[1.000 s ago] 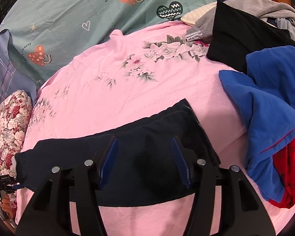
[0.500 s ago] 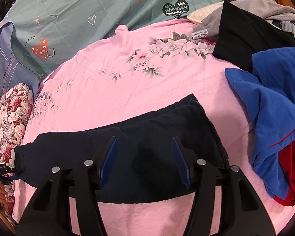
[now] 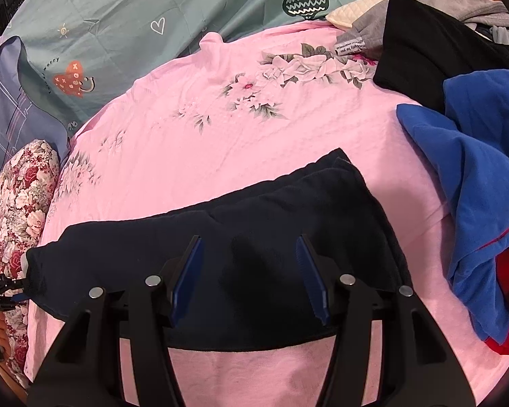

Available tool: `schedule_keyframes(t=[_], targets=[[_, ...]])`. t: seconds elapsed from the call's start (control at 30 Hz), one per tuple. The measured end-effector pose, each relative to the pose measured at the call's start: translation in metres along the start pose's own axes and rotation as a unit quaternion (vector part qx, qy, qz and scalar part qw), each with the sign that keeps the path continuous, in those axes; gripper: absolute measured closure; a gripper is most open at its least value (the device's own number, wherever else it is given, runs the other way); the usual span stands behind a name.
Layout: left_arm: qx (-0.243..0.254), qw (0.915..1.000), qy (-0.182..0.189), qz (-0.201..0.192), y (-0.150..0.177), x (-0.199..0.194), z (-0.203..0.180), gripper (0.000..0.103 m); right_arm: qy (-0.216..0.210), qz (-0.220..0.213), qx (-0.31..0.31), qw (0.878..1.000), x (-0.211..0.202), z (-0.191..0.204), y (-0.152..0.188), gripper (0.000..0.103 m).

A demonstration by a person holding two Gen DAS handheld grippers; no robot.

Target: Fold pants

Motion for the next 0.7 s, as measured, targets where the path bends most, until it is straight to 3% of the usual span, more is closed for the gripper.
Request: schedule_keyframes(t=[0.03,0.13,0.17,0.4,0.5,0.63,0.7], targets=[[-0.012,0.9999,0.001,0.003,0.0,0.005,0.003,0.044,0.001,0.002,-0.001,1.0,0.001,0.0,0.001,0.046],[-0.015,0.9989,-0.036,-0.027,-0.001,0.004,0.011,0.085,0.002,0.002,-0.003,1.0,0.001,0.0,0.002,0.046],[-0.012,0.999,-0.028,-0.033,-0.002,0.001,0.012,0.087,0.002,0.002,-0.002,1.0,0.001,0.0,0.002,0.046],[0.038,0.9971,-0.044,-0.048,0.007,-0.028,0.0,0.088,0.025,0.019,0.005,0.999,0.007,-0.009,0.006,0.046],[0.05,0.9959,-0.065,-0.037,0.011,-0.02,0.001,0.086,0.031,0.017,0.003,0.999,0.005,-0.012,0.008,0.046],[0.043,0.9951,-0.087,-0.019,0.016,-0.003,0.014,0.075,0.051,0.029,0.004,0.998,0.01,-0.019,0.013,0.046],[0.045,0.9933,-0.103,-0.027,0.017,-0.014,0.014,0.058,0.053,0.032,0.008,0.998,0.01,-0.021,0.014,0.046]])
Point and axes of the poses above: each gripper's, at about its wrist camera, not at the fingertips, and x roughly the way its jaws point, z to its left, y to its underside, the point moved 5 cm from there along x, roughly the way its jaws point, and after that the axes turned 12 degrees about y, right-handed, at the moved point
